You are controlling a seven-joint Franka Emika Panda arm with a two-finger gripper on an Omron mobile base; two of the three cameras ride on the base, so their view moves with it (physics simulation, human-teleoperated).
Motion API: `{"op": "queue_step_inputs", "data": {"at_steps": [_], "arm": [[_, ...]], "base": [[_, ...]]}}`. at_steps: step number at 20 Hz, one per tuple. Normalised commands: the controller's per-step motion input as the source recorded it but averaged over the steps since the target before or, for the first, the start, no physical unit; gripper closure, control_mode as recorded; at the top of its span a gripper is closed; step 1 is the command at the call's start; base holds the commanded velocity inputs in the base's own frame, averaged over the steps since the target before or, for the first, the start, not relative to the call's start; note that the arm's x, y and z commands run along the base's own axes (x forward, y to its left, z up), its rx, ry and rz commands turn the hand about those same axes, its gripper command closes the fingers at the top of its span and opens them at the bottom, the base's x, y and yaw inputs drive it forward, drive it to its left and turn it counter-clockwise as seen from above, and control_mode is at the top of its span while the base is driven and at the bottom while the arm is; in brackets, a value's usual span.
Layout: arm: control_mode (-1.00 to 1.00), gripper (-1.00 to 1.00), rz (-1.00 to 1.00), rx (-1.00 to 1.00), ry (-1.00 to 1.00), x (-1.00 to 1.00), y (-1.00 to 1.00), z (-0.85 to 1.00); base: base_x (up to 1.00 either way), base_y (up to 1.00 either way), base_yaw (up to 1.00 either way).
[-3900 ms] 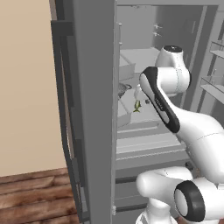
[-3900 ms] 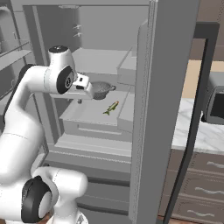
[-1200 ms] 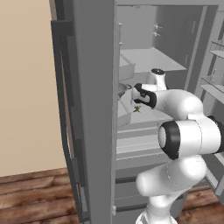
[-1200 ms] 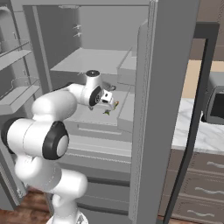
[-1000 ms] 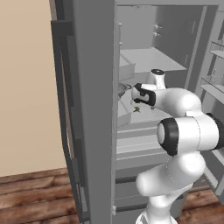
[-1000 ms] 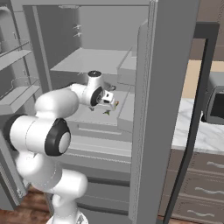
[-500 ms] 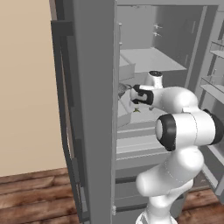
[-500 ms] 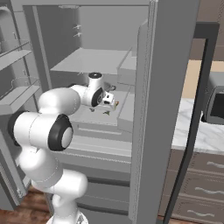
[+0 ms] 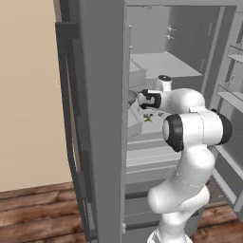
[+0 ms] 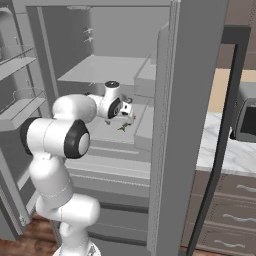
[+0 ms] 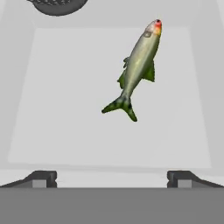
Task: Take the fish from the fridge and place it on the digital scale on the counter by the fridge. Wait a few seconds for a reading, then move it to the plate on the dining counter.
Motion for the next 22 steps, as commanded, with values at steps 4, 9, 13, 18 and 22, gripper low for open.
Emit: {"op": "queue_step_inputs", "data": {"at_steps": [4,9,13,18,22], "arm": [[-1.00,-1.00,0.00,0.00,0.00,0.25,-0.01,-0.18],[-1.00,-1.00,0.00,0.00,0.00,0.00,0.00,-0.34],[-1.00,-1.00,0.00,0.00,0.03,0.09,0.00,-0.01],[-1.00,-1.00,0.00,0.00,0.08,0.38,0.00,0.00],[-1.00,-1.00,-0.03,0.00,0.15,0.56,-0.04,0.00]], "base": [[0.00,0.00,0.00],[0.00,0.00,0.00],[0.00,0.00,0.00],[0.00,0.00,0.00],[0.00,0.00,0.00]]}}
